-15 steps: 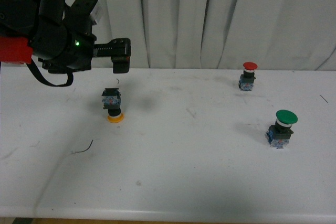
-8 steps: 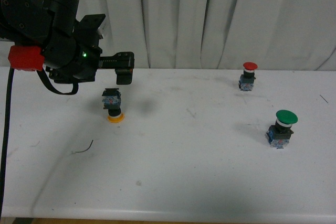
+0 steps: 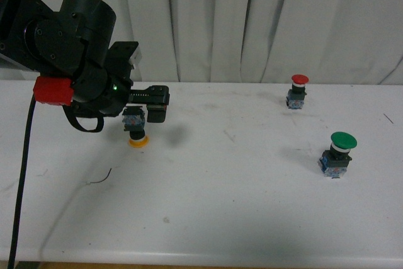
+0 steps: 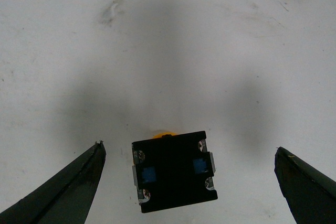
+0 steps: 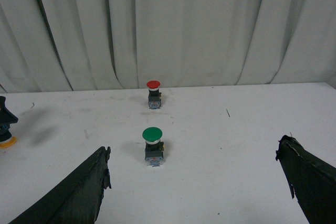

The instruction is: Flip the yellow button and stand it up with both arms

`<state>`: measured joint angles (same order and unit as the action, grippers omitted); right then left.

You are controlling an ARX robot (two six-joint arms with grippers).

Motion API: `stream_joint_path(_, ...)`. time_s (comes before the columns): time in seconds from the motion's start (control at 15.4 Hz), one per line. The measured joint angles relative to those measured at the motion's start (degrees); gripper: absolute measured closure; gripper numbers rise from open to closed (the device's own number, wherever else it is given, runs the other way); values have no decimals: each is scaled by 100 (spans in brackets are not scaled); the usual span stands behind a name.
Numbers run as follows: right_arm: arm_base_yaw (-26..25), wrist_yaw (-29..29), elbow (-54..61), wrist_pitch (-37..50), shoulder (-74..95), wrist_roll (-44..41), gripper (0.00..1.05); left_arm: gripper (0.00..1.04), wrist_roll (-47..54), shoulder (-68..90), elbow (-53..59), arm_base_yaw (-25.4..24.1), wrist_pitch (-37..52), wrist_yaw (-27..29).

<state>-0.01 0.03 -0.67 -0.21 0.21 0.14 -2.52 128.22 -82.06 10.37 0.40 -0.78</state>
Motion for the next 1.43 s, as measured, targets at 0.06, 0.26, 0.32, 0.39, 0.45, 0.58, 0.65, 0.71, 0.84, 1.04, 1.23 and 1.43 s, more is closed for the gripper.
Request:
stream_joint_path(0.06, 0, 0, 0, 0, 0, 0, 6, 7, 0, 9, -11, -2, -2, 17)
stream_joint_path(0.26, 0, 0, 0, 0, 0, 0, 6, 7, 0, 11, -11, -2, -37, 59)
stream_joint_path(0.32, 0, 0, 0, 0, 0, 0, 6, 16, 4, 13, -11, -2, -48, 83)
stream_joint_path(0.39, 0, -2, 0, 0, 0, 0, 6, 26, 4, 15, -11, -2, -52, 92)
stream_joint_path(0.45, 0, -2, 0, 0, 0, 0, 6, 37, 2, 20, -13, -2, -81, 81)
stream_joint_path(0.58, 0, -2, 0, 2, 0, 0, 6, 61, 0, 28, -13, -2, -85, 94)
stream_joint_path(0.65, 0, -2, 0, 0, 0, 0, 6, 68, 0, 28, -13, 0, -83, 98)
stream_joint_path(0.71, 0, 0, 0, 0, 0, 0, 6, 69, 0, 28, -13, 4, -83, 103)
stream_joint_path(0.84, 0, -2, 0, 0, 0, 0, 6, 70, 0, 22, -2, 13, -31, 109)
stream_joint_path(1.04, 0, 0, 0, 0, 0, 0, 6, 70, 2, -487, 533, 70, 271, 24)
stream_joint_path(1.23, 0, 0, 0, 0, 0, 0, 6, 70, 0, -1888, 1438, 245, 820, -223)
stream_joint_path(1.43, 0, 0, 0, 2, 0, 0, 6, 70, -111, -3491, 2647, 566, 1228, -435)
